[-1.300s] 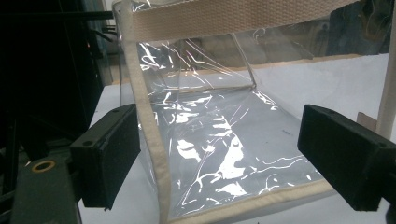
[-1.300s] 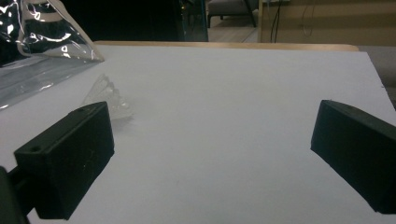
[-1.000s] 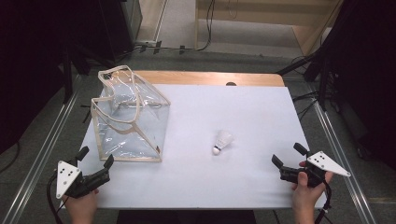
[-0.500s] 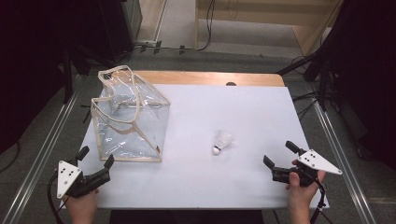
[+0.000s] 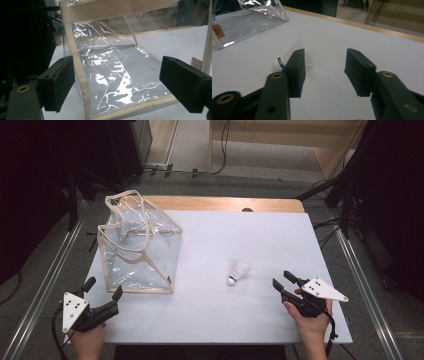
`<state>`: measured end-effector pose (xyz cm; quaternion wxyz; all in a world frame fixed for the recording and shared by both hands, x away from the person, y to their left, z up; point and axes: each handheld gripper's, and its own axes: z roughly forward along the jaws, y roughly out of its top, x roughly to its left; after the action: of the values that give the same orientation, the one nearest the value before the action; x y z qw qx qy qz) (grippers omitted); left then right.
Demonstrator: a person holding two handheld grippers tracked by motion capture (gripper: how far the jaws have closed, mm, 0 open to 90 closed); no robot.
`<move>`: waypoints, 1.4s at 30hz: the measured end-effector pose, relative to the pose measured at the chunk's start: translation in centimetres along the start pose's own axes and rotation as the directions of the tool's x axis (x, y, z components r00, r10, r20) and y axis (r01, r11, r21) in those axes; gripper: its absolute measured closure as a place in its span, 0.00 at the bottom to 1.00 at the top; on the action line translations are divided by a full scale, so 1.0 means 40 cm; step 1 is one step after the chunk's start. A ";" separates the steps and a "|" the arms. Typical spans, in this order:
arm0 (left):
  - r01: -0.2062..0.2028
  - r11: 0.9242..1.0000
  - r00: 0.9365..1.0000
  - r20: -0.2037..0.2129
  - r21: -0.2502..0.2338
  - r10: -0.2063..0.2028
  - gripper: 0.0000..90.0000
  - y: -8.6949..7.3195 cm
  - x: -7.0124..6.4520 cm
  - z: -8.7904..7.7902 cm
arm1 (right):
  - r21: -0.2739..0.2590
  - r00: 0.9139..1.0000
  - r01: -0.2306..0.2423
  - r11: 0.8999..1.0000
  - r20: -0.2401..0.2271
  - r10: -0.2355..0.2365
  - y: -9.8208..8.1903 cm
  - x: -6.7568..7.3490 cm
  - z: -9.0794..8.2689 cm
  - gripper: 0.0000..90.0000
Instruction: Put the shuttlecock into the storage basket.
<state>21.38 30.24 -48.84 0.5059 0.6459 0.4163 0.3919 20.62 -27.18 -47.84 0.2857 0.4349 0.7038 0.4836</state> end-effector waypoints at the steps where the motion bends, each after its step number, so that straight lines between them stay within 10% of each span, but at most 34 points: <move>1: -0.001 1.000 1.000 0.000 0.000 0.001 0.15 0.000 0.000 0.000 | 0.014 1.000 0.019 1.000 -0.004 -0.019 0.003 0.006 0.006 0.58; 5: 0.000 1.000 1.000 -0.002 0.000 0.000 0.15 0.000 0.000 0.000 | 0.059 0.997 0.076 0.995 -0.014 -0.076 0.019 0.035 0.033 0.76; 10: 0.004 1.000 1.000 -0.001 -0.001 -0.004 0.15 0.000 0.001 -0.001 | 0.086 0.994 0.048 0.995 -0.098 -0.040 0.026 0.047 0.071 0.96; 42: 0.006 1.000 1.000 0.001 -0.003 -0.006 0.15 0.000 0.002 -0.002 | 0.346 0.996 0.076 0.935 -0.079 -0.052 0.027 0.076 0.245 0.97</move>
<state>21.33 30.35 -48.82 0.5082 0.6443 0.4173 0.3905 27.64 -20.07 -50.40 0.1952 0.4386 0.8016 0.3563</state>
